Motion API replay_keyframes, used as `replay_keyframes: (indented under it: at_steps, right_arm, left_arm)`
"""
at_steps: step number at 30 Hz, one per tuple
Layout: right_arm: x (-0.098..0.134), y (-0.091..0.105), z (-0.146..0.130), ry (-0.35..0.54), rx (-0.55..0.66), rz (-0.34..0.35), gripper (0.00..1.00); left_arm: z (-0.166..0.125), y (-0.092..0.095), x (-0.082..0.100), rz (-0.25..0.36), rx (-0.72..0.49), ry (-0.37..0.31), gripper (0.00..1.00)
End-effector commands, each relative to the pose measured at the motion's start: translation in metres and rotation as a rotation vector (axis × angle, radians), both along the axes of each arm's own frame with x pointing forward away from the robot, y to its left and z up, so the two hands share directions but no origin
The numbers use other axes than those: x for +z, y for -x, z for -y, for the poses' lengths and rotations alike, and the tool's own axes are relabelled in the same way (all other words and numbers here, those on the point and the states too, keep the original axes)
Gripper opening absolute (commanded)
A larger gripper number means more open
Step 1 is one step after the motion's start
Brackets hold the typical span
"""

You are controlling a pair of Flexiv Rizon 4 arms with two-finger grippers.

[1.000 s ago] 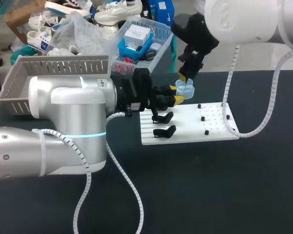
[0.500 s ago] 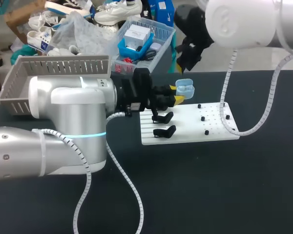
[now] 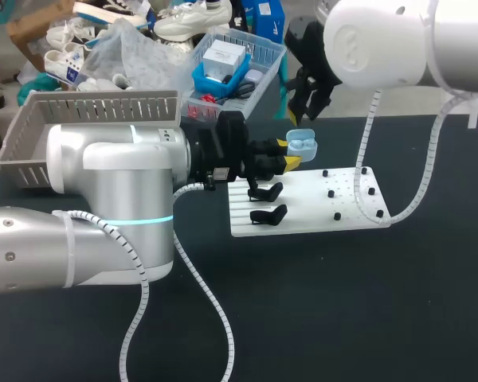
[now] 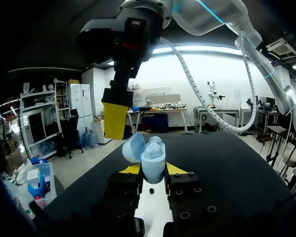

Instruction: Pick up each earbud case from the left stands, insert the matching earbuds, close the lid, and place the case in the box.

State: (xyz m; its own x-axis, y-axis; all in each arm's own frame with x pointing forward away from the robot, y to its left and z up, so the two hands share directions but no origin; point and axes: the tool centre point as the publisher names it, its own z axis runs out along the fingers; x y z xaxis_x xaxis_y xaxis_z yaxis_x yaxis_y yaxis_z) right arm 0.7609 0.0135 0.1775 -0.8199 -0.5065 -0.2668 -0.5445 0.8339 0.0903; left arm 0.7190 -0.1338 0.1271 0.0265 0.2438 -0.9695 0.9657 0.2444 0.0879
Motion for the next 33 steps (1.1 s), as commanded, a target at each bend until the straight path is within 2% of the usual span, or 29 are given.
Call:
replay_keyframes:
  at_steps: [1, 33]
  right_arm:
    - [-0.004, 0.0, 0.0, 0.007, -0.005, -0.01, 0.33]
    - [0.0, 0.027, 0.011, -0.014, -0.041, -0.036, 0.32]
  left_arm:
    - [0.0, 0.0, -0.001, 0.003, 0.003, 0.004, 0.0]
    - [0.0, 0.0, -0.001, 0.003, 0.003, 0.004, 0.0]
